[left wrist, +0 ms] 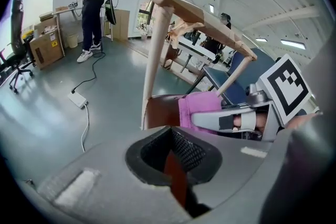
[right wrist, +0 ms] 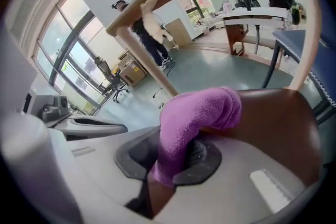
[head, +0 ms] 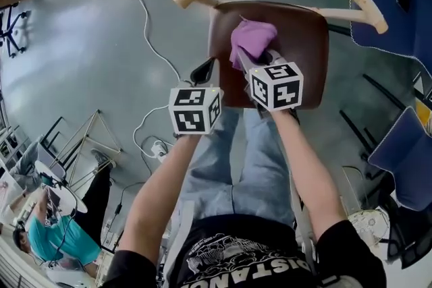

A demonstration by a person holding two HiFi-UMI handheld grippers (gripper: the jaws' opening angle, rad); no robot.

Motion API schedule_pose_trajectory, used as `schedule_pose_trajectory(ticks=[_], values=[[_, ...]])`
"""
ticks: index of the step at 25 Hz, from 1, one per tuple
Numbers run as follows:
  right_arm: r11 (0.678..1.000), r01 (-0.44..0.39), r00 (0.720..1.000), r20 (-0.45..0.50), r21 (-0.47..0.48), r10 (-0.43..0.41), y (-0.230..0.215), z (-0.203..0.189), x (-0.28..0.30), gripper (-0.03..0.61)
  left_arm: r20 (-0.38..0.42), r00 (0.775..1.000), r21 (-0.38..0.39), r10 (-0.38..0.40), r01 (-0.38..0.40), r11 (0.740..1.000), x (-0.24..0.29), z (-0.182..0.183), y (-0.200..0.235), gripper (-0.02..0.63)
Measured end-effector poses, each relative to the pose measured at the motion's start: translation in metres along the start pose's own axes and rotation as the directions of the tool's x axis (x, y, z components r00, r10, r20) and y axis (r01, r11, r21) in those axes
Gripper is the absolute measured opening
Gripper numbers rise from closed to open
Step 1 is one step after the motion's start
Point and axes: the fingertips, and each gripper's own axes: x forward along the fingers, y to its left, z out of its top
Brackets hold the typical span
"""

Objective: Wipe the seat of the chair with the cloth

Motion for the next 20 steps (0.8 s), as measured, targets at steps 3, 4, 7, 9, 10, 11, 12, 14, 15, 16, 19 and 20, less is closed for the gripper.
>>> schedule_pose_trajectory(ticks=[3, 4, 7, 9, 10, 11, 12, 14, 15, 16, 19, 20], values=[[0.999, -0.038, 0.998, -0.042, -0.028, 0.037, 0.035, -0.015, 0.023, 0.066, -0.015, 1.0, -0.015, 0.011, -0.011, 1.0, -0.011, -0.012, 0.019, -0.003], [0.998, -0.049, 0.997, -0.054, -0.033, 0.047, 0.045, -0.02, 0.031, 0.066, -0.023, 1.0, -0.017, 0.014, -0.015, 1.0, -0.014, -0.016, 0.026, -0.003], [0.996, -0.076, 0.994, -0.086, -0.039, 0.072, 0.067, -0.031, 0.053, 0.066, -0.042, 0.999, -0.013, 0.015, -0.016, 1.0, -0.021, -0.026, 0.04, -0.003], [0.995, -0.079, 0.99, -0.118, -0.055, 0.072, 0.074, -0.04, 0.065, 0.066, -0.049, 0.999, -0.011, 0.006, -0.006, 1.0, -0.023, -0.031, 0.045, -0.003], [0.995, -0.074, 0.989, -0.132, -0.065, 0.065, 0.075, -0.043, 0.07, 0.066, -0.052, 0.999, -0.008, -0.001, 0.0, 1.0, -0.024, -0.033, 0.047, -0.003], [0.995, -0.067, 0.988, -0.142, -0.072, 0.057, 0.075, -0.046, 0.073, 0.066, -0.055, 0.998, -0.005, -0.007, 0.007, 1.0, -0.025, -0.034, 0.048, -0.003], [0.996, -0.06, 0.988, -0.147, -0.072, 0.049, 0.075, -0.047, 0.075, 0.066, -0.057, 0.998, 0.0, -0.014, 0.014, 1.0, -0.025, -0.035, 0.049, -0.003], [0.997, -0.043, 0.988, -0.149, -0.063, 0.033, 0.072, -0.05, 0.074, 0.066, -0.061, 0.998, 0.01, -0.031, 0.031, 0.999, -0.024, -0.036, 0.047, -0.003], [0.998, -0.033, 0.988, -0.15, -0.058, 0.024, 0.069, -0.052, 0.072, 0.066, -0.064, 0.997, 0.014, -0.04, 0.041, 0.999, -0.023, -0.036, 0.045, -0.003], [0.998, -0.021, 0.989, -0.15, -0.052, 0.013, 0.064, -0.054, 0.069, 0.066, -0.066, 0.997, 0.02, -0.05, 0.052, 0.998, -0.021, -0.036, 0.041, -0.003], [0.999, 0.012, 0.989, -0.147, -0.034, -0.017, 0.048, -0.058, 0.057, 0.066, -0.076, 0.994, 0.045, -0.08, 0.084, 0.995, -0.013, -0.033, 0.027, -0.003], [0.999, 0.02, 0.989, -0.145, -0.031, -0.024, 0.043, -0.059, 0.053, 0.066, -0.082, 0.993, 0.055, -0.087, 0.092, 0.994, -0.011, -0.032, 0.023, -0.003]])
